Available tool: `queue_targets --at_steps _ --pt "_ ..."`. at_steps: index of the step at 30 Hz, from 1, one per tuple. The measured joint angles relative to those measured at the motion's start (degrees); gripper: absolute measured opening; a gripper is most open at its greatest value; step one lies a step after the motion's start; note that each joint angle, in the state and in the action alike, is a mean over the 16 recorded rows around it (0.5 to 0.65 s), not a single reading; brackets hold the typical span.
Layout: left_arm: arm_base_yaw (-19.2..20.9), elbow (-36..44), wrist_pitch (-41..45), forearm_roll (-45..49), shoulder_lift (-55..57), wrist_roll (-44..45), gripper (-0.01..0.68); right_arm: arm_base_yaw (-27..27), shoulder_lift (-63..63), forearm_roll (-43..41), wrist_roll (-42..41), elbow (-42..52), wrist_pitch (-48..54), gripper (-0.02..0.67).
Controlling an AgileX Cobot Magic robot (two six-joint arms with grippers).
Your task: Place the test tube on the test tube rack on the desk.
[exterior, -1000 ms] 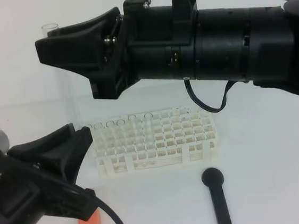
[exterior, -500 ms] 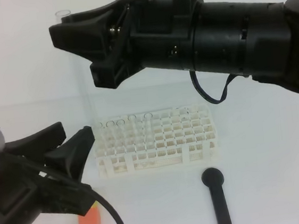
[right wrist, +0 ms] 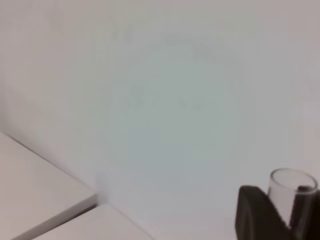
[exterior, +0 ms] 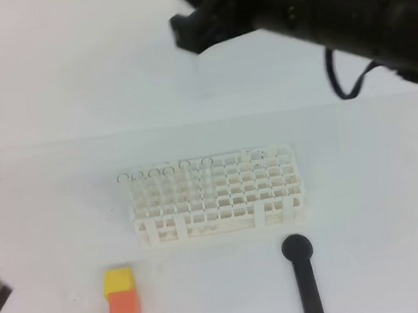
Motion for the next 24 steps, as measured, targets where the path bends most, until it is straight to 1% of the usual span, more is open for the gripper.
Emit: queue_targets --at_steps 2,5,8,12,14,17,24 --pt "0.00 1.17 1.36 -0.98 -1.95 1.85 0.035 0.00 -1.35 0.12 -1.09 1.06 -2.00 0.127" --pt "0.09 3.32 2.44 -2.55 -4.45 4.22 0.005 0.00 -3.48 0.30 -2.52 3.21 -3.98 0.127" --pt "0.87 5.72 2.33 -4.14 -6.50 5.87 0.001 0.00 -5.52 0.42 -3.75 5.87 -4.87 0.127" --pt "3.66 8.71 -0.17 -6.07 -8.66 6.63 0.000 0.00 -7.88 0.46 -4.81 9.59 -5.26 0.127" --pt "5.83 9.86 -2.91 -6.74 -9.59 6.54 -0.001 0.00 -8.87 0.46 -5.15 11.20 -5.36 0.127" --pt "10.10 11.08 -8.48 -7.17 -10.75 6.33 -0.001 0.00 -10.05 0.46 -5.56 13.04 -5.51 0.127" --pt "23.02 12.18 -22.24 -5.29 -12.41 5.83 -0.001 0.00 -11.49 0.47 -6.89 14.82 -5.88 0.127"
